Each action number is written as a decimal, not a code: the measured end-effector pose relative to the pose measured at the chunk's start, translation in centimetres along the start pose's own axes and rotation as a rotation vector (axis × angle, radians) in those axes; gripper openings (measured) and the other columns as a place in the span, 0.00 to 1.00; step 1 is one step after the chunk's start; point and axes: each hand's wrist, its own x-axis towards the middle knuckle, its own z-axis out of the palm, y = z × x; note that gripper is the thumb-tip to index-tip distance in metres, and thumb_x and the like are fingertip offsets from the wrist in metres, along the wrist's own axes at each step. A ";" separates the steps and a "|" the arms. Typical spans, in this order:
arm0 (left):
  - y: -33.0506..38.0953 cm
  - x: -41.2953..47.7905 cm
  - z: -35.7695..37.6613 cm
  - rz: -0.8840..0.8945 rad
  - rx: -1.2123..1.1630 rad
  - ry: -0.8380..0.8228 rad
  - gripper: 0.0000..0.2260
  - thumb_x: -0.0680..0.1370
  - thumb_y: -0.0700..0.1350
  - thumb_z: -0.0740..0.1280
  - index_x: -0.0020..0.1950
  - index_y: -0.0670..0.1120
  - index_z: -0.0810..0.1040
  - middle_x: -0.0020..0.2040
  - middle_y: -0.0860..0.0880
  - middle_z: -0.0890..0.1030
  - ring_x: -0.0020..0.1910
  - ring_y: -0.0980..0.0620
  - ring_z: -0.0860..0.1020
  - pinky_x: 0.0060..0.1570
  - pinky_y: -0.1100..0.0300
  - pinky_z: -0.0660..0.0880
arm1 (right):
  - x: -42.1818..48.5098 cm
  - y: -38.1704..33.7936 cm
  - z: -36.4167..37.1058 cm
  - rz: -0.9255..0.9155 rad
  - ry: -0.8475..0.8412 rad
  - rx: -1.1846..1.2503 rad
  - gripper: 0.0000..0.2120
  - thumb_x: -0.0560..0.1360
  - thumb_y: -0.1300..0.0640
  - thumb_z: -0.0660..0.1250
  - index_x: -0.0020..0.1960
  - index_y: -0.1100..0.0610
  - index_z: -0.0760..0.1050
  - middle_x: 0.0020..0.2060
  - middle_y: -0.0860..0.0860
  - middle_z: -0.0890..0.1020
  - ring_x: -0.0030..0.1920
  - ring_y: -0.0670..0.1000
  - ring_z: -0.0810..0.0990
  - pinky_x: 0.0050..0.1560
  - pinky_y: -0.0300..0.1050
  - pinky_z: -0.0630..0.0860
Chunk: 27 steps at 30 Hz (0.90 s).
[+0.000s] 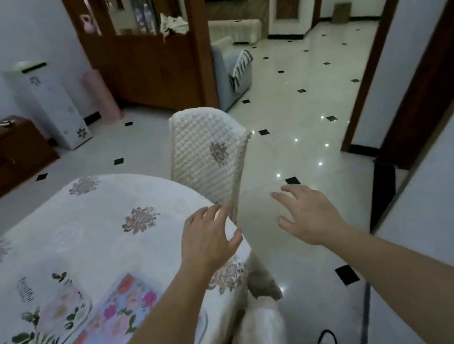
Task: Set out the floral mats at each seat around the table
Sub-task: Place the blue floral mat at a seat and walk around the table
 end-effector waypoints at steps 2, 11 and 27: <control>1.3 2.3 0.8 0.038 0.001 -0.016 0.28 0.73 0.62 0.57 0.68 0.49 0.73 0.64 0.49 0.79 0.61 0.46 0.77 0.60 0.49 0.74 | 0.4 2.4 0.0 0.029 0.012 -0.002 0.27 0.72 0.44 0.62 0.69 0.51 0.71 0.65 0.56 0.75 0.65 0.57 0.73 0.63 0.56 0.71; 7.3 15.3 6.9 0.118 0.010 -0.054 0.28 0.74 0.62 0.59 0.70 0.50 0.71 0.66 0.51 0.77 0.62 0.47 0.75 0.57 0.49 0.73 | 7.7 13.6 3.1 0.073 -0.021 0.002 0.26 0.72 0.43 0.61 0.68 0.51 0.73 0.63 0.55 0.76 0.64 0.58 0.74 0.61 0.56 0.72; 16.9 37.8 14.6 0.076 0.044 -0.121 0.28 0.75 0.63 0.57 0.71 0.49 0.71 0.67 0.51 0.77 0.65 0.48 0.74 0.64 0.50 0.70 | 24.1 32.8 3.9 0.073 -0.063 0.098 0.27 0.75 0.43 0.61 0.72 0.49 0.67 0.69 0.52 0.71 0.69 0.54 0.67 0.68 0.53 0.66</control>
